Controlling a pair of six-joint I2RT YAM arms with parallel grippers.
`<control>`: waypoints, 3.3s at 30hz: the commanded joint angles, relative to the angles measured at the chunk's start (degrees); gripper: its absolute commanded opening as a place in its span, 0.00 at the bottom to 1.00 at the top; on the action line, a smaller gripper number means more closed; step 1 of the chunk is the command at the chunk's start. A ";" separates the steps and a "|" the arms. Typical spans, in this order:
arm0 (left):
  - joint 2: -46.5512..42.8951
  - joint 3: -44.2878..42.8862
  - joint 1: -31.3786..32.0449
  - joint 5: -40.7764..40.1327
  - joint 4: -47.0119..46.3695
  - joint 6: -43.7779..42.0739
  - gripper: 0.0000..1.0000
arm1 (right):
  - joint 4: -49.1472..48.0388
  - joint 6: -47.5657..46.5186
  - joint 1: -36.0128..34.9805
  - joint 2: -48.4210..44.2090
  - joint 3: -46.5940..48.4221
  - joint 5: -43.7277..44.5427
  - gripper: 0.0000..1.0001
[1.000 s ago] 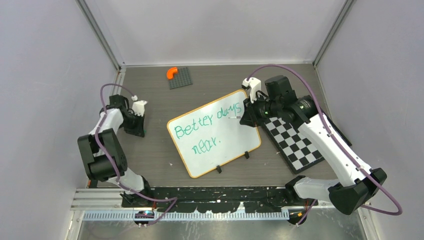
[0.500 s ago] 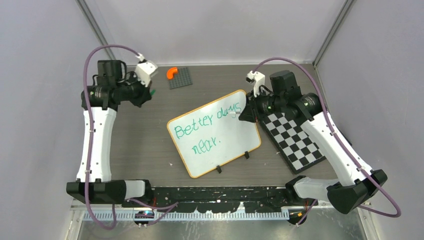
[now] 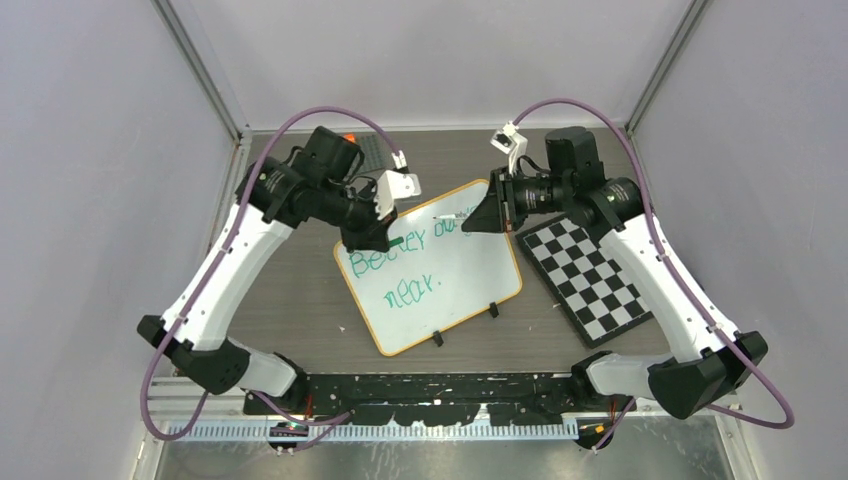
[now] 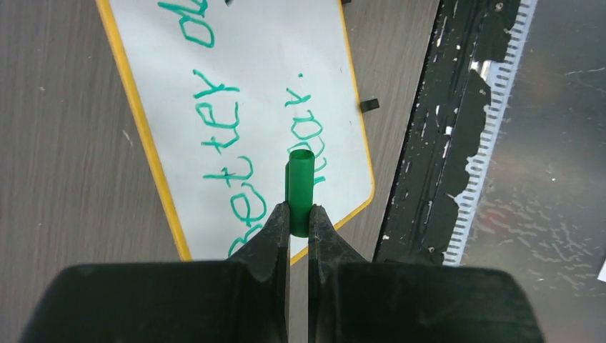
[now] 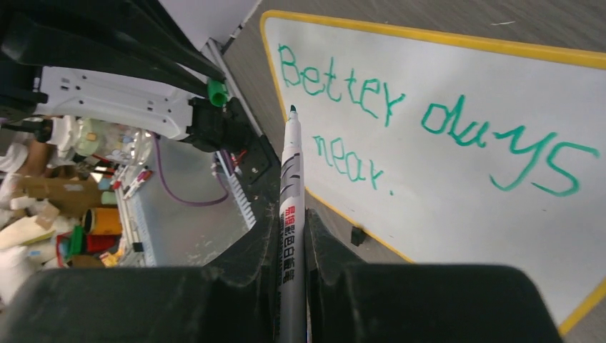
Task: Write a sentence on the whiteboard
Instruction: Close the whiteboard marker at the center of the board.
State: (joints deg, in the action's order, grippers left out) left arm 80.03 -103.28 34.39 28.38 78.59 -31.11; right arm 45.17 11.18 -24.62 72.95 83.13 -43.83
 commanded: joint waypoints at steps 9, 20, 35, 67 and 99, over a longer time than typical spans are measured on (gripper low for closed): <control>4.72 -5.17 5.35 4.08 -0.86 1.69 0.00 | -11.41 11.59 -0.17 -1.58 -6.40 -14.85 0.00; 3.39 -4.56 5.69 3.67 -0.66 0.14 0.00 | -9.47 9.65 -1.26 -2.50 -6.93 -16.49 0.00; 2.79 -3.84 5.69 2.88 -0.53 -0.26 0.00 | -3.71 4.26 -2.95 -2.39 -5.28 -14.71 0.00; 4.76 -5.16 8.06 1.60 1.16 -1.79 0.00 | -1.75 2.17 -3.85 -2.04 -3.22 -13.73 0.00; 5.89 -4.88 12.46 2.35 -12.47 6.57 0.00 | -1.20 0.24 -8.26 1.93 -2.65 -10.31 0.00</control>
State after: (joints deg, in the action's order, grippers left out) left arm 88.05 -108.68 46.30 28.05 77.78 -27.40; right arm 45.50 12.64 -31.55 74.59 78.50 -54.50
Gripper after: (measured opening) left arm 0.054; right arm 0.186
